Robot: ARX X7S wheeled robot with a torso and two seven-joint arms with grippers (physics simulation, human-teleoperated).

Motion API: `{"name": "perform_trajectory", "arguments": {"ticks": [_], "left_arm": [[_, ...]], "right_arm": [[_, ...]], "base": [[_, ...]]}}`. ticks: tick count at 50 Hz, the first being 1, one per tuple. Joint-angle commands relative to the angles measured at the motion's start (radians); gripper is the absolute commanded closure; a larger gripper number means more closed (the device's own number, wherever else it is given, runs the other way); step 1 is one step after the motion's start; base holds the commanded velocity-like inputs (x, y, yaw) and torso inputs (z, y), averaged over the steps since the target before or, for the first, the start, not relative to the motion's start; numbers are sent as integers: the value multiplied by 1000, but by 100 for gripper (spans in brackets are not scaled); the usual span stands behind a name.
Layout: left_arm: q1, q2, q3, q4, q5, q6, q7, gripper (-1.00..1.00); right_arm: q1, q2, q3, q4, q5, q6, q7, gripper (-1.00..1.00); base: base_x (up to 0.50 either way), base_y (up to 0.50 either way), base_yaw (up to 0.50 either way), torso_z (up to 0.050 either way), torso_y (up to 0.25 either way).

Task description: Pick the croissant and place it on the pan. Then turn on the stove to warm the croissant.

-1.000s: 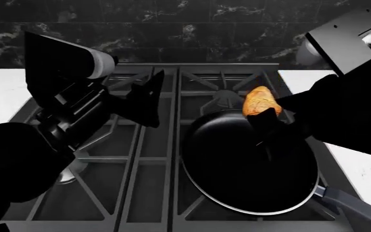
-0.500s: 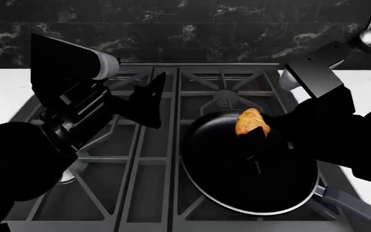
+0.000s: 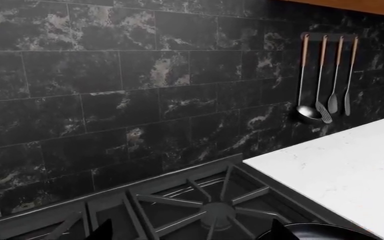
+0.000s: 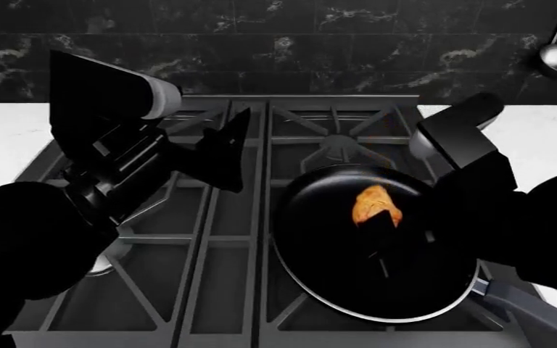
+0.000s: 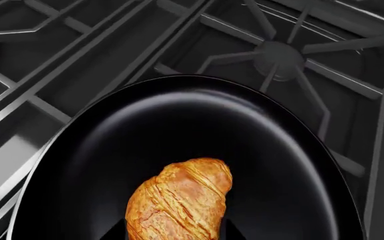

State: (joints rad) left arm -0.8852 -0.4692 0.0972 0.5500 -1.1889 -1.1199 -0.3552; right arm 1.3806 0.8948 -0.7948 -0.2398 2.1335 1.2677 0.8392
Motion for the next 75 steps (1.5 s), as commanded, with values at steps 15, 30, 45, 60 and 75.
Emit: {"name": "perform_trajectory", "arguments": {"ticks": [15, 30, 45, 60, 75], "left_arm": [[-7, -1, 22, -43, 31, 27, 12, -100], [-4, -7, 27, -34, 20, 27, 5, -100], [-7, -9, 32, -33, 12, 30, -1, -100], [19, -21, 14, -3, -14, 42, -12, -100], [53, -37, -2, 40, 9, 86, -7, -100]], "right_arm": [[-22, -9, -33, 40, -59, 34, -47, 100], [-26, -9, -48, 46, -68, 35, -50, -100], [3, 2, -49, 27, -54, 30, -29, -100], [61, 31, -50, -81, 58, -26, 85, -100], [83, 60, -2, -218, 76, -147, 203, -100]], "base": [[0, 0, 0, 0, 0], [0, 0, 0, 0, 0], [0, 0, 0, 0, 0], [0, 0, 0, 0, 0], [0, 0, 0, 0, 0]]}}
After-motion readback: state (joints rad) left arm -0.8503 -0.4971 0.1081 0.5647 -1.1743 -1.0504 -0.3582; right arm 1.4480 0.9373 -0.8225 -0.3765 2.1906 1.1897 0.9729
